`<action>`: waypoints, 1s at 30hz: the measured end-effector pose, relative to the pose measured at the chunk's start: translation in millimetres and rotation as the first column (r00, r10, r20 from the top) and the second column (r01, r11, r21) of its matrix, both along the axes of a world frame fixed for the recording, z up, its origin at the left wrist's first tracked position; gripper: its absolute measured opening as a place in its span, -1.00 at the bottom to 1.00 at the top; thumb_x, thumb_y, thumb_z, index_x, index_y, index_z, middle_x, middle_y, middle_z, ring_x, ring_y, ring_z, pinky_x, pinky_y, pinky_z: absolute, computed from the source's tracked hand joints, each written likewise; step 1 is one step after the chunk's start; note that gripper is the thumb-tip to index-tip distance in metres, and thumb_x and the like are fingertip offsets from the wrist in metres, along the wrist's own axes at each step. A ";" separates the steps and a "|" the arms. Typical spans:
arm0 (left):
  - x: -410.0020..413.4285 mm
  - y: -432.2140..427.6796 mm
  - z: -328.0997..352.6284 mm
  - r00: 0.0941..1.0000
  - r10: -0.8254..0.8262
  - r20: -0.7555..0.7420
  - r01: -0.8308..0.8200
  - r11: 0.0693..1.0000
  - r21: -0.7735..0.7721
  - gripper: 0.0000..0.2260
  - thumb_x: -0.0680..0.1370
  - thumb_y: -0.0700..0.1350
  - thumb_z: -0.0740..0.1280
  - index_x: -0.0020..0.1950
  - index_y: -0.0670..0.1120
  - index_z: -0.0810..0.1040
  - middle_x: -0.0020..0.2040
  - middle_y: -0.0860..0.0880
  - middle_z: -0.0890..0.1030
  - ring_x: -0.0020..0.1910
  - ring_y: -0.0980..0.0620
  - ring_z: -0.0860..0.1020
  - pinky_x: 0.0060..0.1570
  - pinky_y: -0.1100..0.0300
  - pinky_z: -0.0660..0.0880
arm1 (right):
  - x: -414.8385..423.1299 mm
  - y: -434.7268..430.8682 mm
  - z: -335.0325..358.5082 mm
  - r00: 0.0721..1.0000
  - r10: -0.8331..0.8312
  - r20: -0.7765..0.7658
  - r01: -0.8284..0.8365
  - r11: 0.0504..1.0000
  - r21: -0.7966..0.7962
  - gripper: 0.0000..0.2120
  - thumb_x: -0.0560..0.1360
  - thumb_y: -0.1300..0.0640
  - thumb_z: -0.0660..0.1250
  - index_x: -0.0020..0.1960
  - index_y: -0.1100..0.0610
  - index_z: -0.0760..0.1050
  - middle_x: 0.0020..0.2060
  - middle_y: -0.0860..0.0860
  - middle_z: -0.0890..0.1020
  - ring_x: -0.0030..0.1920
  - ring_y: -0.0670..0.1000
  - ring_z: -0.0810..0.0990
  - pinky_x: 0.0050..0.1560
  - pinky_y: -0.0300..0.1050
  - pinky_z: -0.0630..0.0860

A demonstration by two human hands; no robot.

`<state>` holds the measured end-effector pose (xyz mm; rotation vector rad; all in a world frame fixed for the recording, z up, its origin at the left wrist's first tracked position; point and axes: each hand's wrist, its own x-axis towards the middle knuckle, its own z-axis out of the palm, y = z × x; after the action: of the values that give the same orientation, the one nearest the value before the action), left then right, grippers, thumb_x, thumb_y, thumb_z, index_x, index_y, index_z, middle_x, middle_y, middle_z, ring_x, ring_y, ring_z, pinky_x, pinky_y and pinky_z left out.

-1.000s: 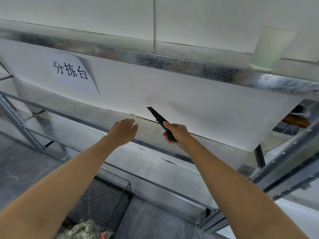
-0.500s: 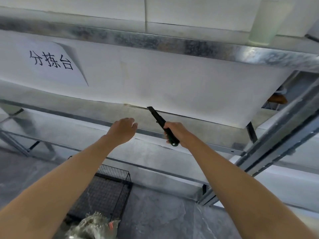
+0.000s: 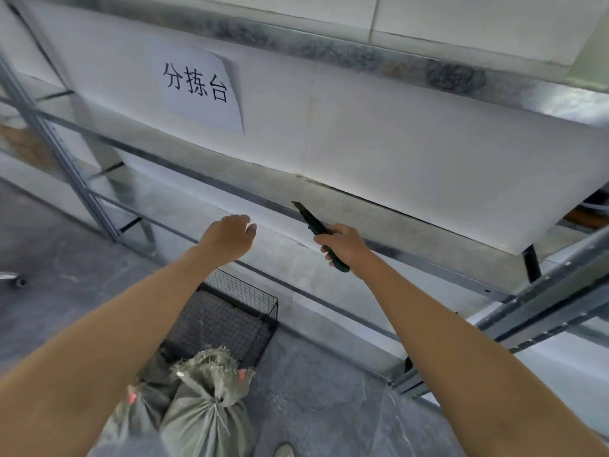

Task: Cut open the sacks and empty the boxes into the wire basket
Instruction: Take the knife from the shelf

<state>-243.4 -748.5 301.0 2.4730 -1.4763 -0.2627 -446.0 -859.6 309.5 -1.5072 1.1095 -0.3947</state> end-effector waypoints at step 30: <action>101.0 541.4 -1.1 0.744 0.665 0.062 -0.666 0.746 0.002 -0.72 0.61 -0.04 0.06 -0.26 -0.12 0.33 -0.12 -0.16 0.48 -0.10 -0.21 0.48 -0.17 0.05 0.33 | 211.4 396.2 -20.4 0.808 0.581 -0.097 -0.587 0.777 -0.228 -0.74 0.51 0.10 0.32 0.04 0.31 0.52 -0.30 0.07 0.51 -0.28 0.04 0.46 -0.27 -0.13 0.34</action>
<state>-142.4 -207.1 299.9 2.8486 -0.5050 -0.0628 -234.6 -463.3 289.0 -1.9914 0.5599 -0.0776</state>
